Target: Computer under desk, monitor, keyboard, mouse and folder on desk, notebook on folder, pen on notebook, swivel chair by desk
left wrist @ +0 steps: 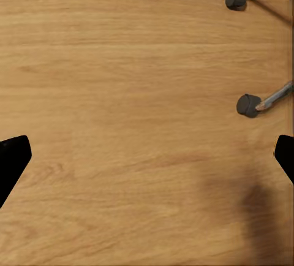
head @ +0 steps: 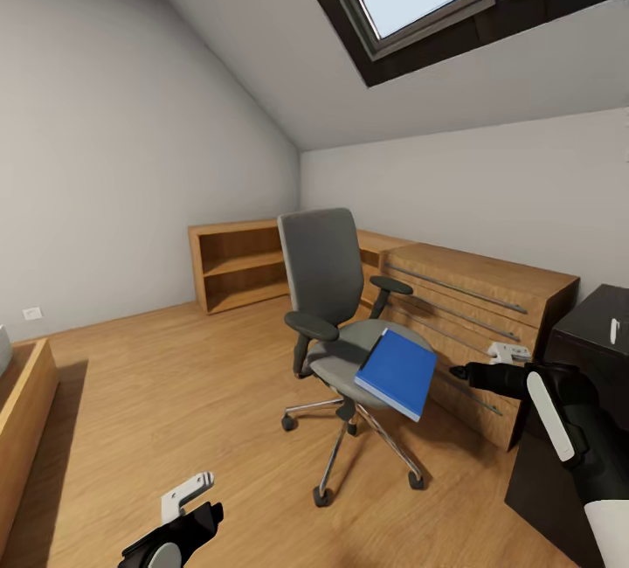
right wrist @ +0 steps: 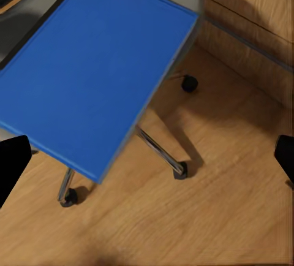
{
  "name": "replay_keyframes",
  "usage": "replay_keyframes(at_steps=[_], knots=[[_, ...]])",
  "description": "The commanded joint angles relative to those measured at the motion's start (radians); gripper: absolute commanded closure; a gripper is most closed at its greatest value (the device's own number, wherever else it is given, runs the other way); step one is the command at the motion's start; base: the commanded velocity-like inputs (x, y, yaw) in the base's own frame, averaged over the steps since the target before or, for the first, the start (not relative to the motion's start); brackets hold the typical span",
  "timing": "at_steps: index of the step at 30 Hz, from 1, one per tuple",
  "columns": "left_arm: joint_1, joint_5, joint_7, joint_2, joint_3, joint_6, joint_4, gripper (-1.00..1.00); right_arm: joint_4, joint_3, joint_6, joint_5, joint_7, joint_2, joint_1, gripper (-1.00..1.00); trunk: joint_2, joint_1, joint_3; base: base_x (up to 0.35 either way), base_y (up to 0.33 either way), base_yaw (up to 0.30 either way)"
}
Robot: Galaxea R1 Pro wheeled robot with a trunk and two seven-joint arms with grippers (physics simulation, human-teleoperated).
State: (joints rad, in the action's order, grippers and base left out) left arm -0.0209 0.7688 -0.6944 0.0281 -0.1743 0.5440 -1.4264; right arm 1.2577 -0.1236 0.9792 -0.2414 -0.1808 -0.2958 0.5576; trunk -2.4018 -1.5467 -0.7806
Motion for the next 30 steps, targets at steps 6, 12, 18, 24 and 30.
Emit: replay_keyframes(at_steps=[6,12,18,24,30], knots=[[-0.001,0.009,-0.009,0.001,-0.001,0.001,-0.009,-1.00,0.000,-0.001,0.004,0.004,-0.006,0.003,0.001,-1.00,-0.001,0.000,-0.001,0.000,0.000,-0.106],[-0.001,0.009,-0.010,0.000,0.001,0.001,-0.020,-1.00,0.000,-0.001,0.001,0.004,-0.006,0.010,0.001,-1.00,-0.001,0.000,-0.001,0.000,0.000,-0.029],[-0.001,0.009,-0.012,0.001,0.002,0.001,-0.034,-1.00,0.000,-0.002,-0.003,0.004,-0.007,0.025,0.001,-1.00,-0.001,0.000,-0.001,0.000,0.000,-0.007],[-0.001,0.009,-0.013,0.001,0.004,0.001,-0.046,-1.00,-0.005,-0.002,-0.006,0.005,-0.006,0.047,0.001,-1.00,-0.043,-0.023,-0.019,0.000,0.000,-0.001],[-0.001,0.009,-0.014,0.001,0.016,0.001,-0.072,-1.00,-0.019,-0.045,-0.006,-0.062,-0.004,0.071,0.001,-1.00,-0.085,-0.046,-0.038,0.000,0.000,0.000]])
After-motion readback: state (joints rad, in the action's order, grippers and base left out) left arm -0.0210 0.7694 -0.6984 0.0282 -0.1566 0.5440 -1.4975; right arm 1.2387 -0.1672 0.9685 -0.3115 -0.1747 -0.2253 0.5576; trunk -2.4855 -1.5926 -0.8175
